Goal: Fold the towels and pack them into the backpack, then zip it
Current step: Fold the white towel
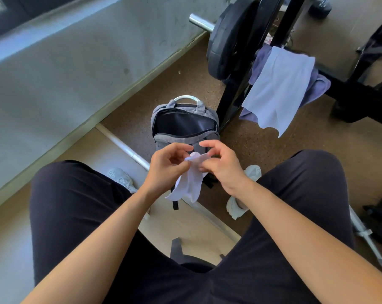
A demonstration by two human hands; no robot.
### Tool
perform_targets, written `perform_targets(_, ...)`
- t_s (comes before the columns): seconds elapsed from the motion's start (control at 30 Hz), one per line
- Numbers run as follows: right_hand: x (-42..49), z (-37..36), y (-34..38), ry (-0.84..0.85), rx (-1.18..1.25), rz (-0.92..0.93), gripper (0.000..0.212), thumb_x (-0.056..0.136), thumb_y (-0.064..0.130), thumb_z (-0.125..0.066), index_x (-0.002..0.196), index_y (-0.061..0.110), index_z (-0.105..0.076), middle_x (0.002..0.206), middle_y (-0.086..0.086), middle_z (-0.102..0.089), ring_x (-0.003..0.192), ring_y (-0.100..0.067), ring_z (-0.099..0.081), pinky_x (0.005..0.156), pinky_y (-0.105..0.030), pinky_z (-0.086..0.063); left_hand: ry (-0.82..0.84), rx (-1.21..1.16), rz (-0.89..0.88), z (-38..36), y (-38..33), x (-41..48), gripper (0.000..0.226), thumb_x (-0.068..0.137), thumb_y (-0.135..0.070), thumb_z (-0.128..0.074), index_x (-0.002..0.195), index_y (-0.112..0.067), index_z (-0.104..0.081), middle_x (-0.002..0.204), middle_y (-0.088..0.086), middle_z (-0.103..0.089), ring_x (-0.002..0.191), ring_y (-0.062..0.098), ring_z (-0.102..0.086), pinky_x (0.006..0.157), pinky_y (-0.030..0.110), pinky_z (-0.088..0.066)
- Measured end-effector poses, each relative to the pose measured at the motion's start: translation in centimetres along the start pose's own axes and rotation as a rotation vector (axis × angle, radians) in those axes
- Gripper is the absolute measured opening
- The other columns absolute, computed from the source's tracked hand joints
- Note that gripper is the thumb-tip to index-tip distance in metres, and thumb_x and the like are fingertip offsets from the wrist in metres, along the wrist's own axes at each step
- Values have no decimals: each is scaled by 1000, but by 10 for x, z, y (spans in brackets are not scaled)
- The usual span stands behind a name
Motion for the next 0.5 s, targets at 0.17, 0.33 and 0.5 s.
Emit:
perform_targets(0.17, -8, -23, 23, 190, -360, 275, 54, 89, 2, -69, 136, 26, -57, 127, -1, -55, 72, -16, -72, 66, -25, -61, 62, -113, -10, -1, -5, 3, 23, 87, -2, -79, 102, -12, -67, 85, 5, -76, 76, 23, -73, 70, 35, -59)
perform_targets(0.33, -12, -27, 17, 262, -402, 185, 16, 97, 6, -63, 109, 16, -67, 98, -3, -62, 70, -15, -73, 59, -25, -60, 89, -36, -86, -2, -17, -2, 21, 81, -4, -84, 93, -11, -68, 85, 4, -77, 78, 24, -75, 72, 38, -62)
perform_targets(0.5, -7, -13, 26, 236, -493, 316, 18, 91, 2, -65, 96, 16, -75, 93, 3, -65, 85, -9, -64, 72, -24, -55, 54, -153, 98, 5, 10, 5, 28, 81, 12, -66, 89, -14, -72, 87, 6, -74, 80, 21, -71, 77, 39, -60)
Point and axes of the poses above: each hand's wrist, its own x-axis towards the middle knuckle, its own z-axis out of the back of the hand, y = z × x, the point moved 9 cm from there along x, towards the middle knuckle
